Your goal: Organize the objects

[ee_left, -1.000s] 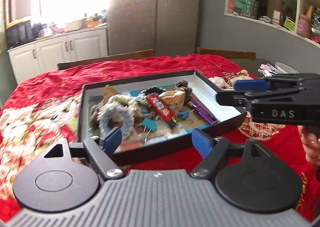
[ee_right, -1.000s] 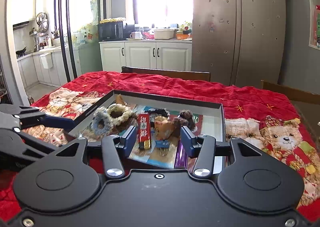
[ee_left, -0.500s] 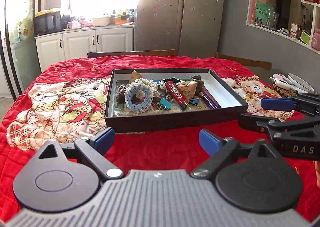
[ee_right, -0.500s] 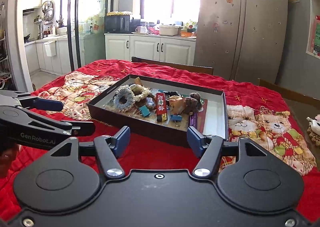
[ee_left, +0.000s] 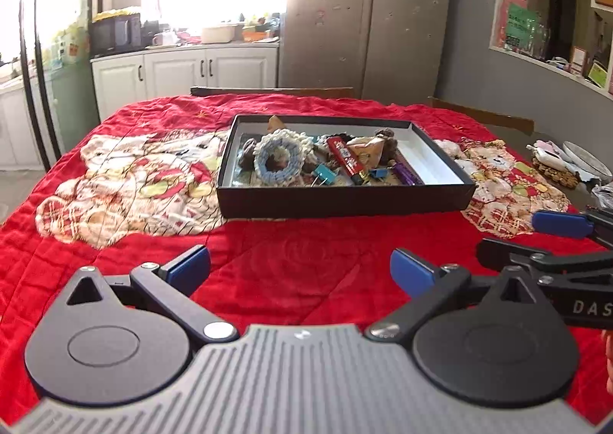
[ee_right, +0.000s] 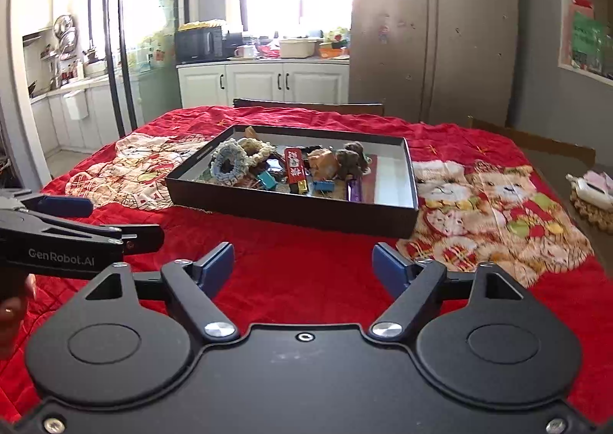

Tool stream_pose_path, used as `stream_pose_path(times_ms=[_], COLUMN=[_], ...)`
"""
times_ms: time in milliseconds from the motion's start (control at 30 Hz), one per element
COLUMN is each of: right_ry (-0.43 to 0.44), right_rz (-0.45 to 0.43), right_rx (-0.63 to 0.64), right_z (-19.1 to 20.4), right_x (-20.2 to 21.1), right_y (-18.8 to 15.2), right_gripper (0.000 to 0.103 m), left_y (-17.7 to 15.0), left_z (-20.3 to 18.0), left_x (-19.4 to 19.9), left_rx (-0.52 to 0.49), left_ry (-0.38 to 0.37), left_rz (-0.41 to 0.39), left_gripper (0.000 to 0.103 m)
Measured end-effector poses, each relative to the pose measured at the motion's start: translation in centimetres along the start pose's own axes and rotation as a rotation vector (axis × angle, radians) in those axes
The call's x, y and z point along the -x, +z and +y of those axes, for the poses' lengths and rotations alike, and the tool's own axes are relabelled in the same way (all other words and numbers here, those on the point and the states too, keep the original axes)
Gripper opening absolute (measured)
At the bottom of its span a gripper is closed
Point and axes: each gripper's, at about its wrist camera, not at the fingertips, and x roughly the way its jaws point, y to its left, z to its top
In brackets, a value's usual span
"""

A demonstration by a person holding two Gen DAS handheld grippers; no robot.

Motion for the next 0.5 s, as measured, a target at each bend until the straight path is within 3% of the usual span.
stream_pose_path(times_ms=[500], right_ry=[-0.027], right_rz=[0.029], right_rx=[-0.083], right_z=[-0.7], right_x=[0.0], right_y=[-2.5], right_gripper=[0.090], left_y=[-1.3], left_z=[-0.3], left_x=[0.4], left_rx=[0.026], left_ry=[0.057], left_rz=[0.006], left_gripper=[0.103])
